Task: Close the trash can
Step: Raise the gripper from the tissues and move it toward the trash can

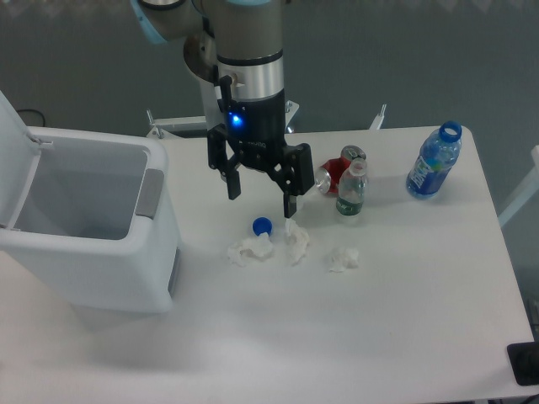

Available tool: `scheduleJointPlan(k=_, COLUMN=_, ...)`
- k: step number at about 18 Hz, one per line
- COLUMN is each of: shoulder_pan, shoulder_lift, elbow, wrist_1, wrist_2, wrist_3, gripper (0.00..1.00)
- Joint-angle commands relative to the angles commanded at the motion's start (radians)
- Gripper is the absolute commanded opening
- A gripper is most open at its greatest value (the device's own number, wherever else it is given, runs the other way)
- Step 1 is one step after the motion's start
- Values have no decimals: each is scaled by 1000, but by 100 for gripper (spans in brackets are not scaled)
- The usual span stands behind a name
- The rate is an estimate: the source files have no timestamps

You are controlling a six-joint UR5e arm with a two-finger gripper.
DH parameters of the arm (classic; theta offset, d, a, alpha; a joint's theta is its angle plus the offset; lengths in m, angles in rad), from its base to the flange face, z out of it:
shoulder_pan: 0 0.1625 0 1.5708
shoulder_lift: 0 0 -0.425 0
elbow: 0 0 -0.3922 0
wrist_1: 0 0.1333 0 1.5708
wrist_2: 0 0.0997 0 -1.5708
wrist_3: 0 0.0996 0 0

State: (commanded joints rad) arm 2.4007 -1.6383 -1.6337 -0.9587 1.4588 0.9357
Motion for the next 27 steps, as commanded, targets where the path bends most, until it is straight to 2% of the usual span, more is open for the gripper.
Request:
scheduleJointPlan(k=13, shoulder_pan=0, shoulder_lift=2, elbow=34, wrist_1=3, wrist_2=0, wrist_3=-31, gripper=100)
scheduleJointPlan(k=18, shoulder_pan=-8, shoulder_lift=21, elbow=35, wrist_1=3, wrist_2=2, wrist_3=-170, gripper=100)
scheduleJointPlan(k=21, shoulder_pan=-12, shoulder_lift=64, elbow=34, wrist_1=-2, wrist_2=3, wrist_3=-213, gripper=100)
scheduleJointPlan(k=25, shoulder_pan=-34, shoulder_lift=124, elbow=26, wrist_1=-8, wrist_2=6, wrist_3=-417, gripper=100)
scheduleJointPlan(k=27, shoulder_pan=-52, shoulder_lift=149, elbow=21, wrist_1=-8, wrist_2=6, wrist_3=-466, gripper=100)
